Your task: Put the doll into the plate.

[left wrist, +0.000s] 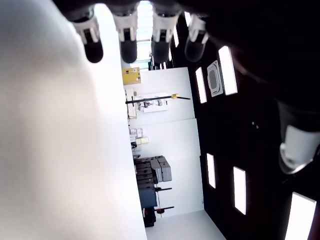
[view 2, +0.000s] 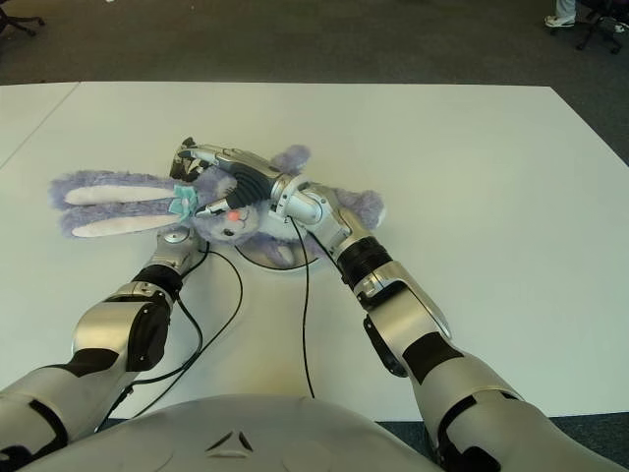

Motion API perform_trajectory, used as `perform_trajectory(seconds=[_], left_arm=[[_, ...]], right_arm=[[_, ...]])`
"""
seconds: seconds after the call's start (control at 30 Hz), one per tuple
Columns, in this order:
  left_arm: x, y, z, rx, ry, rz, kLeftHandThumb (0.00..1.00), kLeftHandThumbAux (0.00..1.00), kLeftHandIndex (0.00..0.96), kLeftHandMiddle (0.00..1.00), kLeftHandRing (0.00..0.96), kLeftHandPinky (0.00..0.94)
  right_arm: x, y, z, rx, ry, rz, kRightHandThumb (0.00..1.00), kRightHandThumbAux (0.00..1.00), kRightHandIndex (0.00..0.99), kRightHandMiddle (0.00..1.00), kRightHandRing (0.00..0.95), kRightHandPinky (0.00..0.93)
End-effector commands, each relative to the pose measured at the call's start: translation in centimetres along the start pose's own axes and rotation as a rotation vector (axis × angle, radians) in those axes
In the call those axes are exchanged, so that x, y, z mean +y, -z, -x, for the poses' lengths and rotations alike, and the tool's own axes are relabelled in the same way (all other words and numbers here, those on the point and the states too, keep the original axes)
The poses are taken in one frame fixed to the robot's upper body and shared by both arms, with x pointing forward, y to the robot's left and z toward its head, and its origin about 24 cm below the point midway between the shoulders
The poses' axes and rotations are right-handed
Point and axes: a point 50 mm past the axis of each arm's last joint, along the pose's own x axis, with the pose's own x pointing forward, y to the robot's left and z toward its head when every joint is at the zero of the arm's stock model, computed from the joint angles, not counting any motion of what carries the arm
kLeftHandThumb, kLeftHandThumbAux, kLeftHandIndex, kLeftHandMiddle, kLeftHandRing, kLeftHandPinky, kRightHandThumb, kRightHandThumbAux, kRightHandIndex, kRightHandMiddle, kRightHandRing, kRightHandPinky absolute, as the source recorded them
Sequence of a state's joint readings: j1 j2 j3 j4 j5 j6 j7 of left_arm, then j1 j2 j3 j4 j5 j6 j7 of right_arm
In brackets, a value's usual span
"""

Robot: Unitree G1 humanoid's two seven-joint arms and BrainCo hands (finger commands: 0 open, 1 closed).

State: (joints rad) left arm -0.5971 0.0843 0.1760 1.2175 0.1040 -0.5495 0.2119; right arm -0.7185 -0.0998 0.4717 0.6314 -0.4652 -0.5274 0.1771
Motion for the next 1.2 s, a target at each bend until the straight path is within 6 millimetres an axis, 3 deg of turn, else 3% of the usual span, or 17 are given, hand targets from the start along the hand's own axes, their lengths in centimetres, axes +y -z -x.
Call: perform_trajectory(seconds=[0.03, 0.37, 0.5, 0.93, 1.2], left_arm=[[-0.5, 10.8, 8.9, 0.476, 0.075, -0.071, 0.000, 0.472, 0.000, 0.000, 0.000, 0.000], [-0.3, 11.0, 9.0, 0.500, 0.064, -0.110, 0.000, 0.513, 0.000, 0.000, 0.000, 0.000], [-0.3, 11.4, 9.2, 0.563, 0.034, -0.101, 0.000, 0.537, 0.000, 0.000, 0.000, 0.000], [-0.9, 10.9, 8.7, 0.556, -0.010, 0.015, 0.000, 0.539, 0.000, 0.000, 0.000, 0.016], [-0.9, 10.8, 9.0, 0.507, -0.006, 0.029, 0.000, 0.510, 0.001, 0.099, 0.073, 0.070]], right_arm=[[1.3, 1.4, 0.9, 0.069, -0.046, 0.005, 0.190, 0.523, 0.012, 0.074, 0.140, 0.217], [1.1, 1.5, 0.8, 0.060, -0.033, 0.045, 0.187, 0.494, 0.005, 0.002, 0.046, 0.107], [1.0, 1.5, 0.8, 0.058, -0.028, 0.061, 0.158, 0.437, 0.000, 0.000, 0.001, 0.007], [0.1, 1.3, 0.6, 0.046, 0.000, 0.124, 0.113, 0.401, 0.000, 0.000, 0.000, 0.000], [-2.8, 0.6, -0.4, 0.017, 0.063, 0.176, 0.106, 0.405, 0.000, 0.000, 0.000, 0.000]])
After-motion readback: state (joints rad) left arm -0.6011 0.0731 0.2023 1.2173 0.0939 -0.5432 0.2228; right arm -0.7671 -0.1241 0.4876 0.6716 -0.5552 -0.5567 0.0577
